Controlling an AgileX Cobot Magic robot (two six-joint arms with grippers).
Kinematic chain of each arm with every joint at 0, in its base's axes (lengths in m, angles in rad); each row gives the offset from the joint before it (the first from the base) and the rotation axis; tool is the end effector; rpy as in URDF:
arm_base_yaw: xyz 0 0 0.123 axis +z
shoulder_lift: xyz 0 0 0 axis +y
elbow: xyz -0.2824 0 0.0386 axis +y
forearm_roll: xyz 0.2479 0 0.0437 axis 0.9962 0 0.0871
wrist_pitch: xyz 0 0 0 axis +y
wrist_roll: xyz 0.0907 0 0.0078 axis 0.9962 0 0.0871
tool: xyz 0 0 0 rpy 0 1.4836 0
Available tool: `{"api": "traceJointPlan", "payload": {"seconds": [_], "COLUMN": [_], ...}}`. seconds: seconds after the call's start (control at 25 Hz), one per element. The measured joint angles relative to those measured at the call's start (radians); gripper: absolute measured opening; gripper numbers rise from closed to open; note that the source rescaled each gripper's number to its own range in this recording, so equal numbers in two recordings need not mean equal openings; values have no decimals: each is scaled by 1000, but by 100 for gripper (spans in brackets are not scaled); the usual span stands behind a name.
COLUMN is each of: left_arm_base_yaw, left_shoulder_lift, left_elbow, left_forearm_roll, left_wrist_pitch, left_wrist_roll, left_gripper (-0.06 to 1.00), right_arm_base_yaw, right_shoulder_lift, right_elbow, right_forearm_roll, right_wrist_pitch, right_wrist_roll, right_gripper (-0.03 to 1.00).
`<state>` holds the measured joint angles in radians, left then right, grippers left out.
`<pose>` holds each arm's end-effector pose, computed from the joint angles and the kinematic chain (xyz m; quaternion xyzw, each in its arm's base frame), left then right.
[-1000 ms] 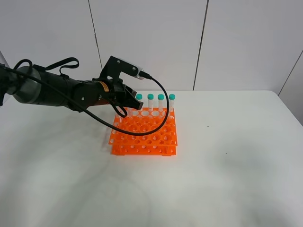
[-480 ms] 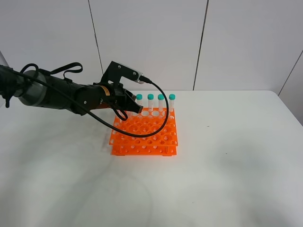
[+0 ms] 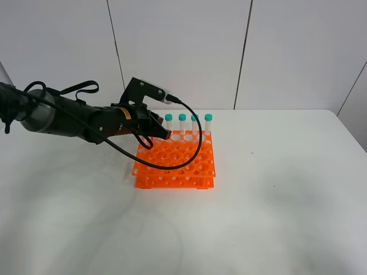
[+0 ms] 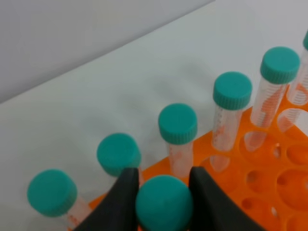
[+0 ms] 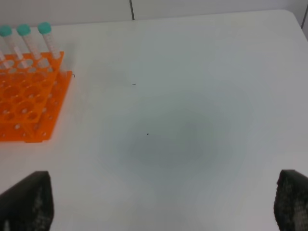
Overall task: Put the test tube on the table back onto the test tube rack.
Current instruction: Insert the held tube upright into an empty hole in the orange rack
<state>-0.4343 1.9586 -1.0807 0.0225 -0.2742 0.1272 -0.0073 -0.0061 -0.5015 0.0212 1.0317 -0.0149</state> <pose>0.3750 -0.1745 0.1619 0.2499 0.8273 -0.0742 0.4975 -0.0048 0.0017 0.2799 -0.0035 0.8435 0.0046 0.5371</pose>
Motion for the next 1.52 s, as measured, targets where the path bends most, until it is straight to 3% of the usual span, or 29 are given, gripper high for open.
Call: {"api": "traceJointPlan", "payload": {"seconds": [1.52], "left_arm_base_yaw": [3], "left_shoulder_lift": [49], "left_elbow": [0], "left_forearm_roll": [0], "left_wrist_pitch": [-42], "left_wrist_roll": [-15], "left_gripper": [0], "right_arm_base_yaw": [0], "right_shoulder_lift": [0], "right_elbow": [0], "right_forearm_roll": [0], "right_wrist_pitch": [0], "right_wrist_roll": [0], "right_gripper": [100]}}
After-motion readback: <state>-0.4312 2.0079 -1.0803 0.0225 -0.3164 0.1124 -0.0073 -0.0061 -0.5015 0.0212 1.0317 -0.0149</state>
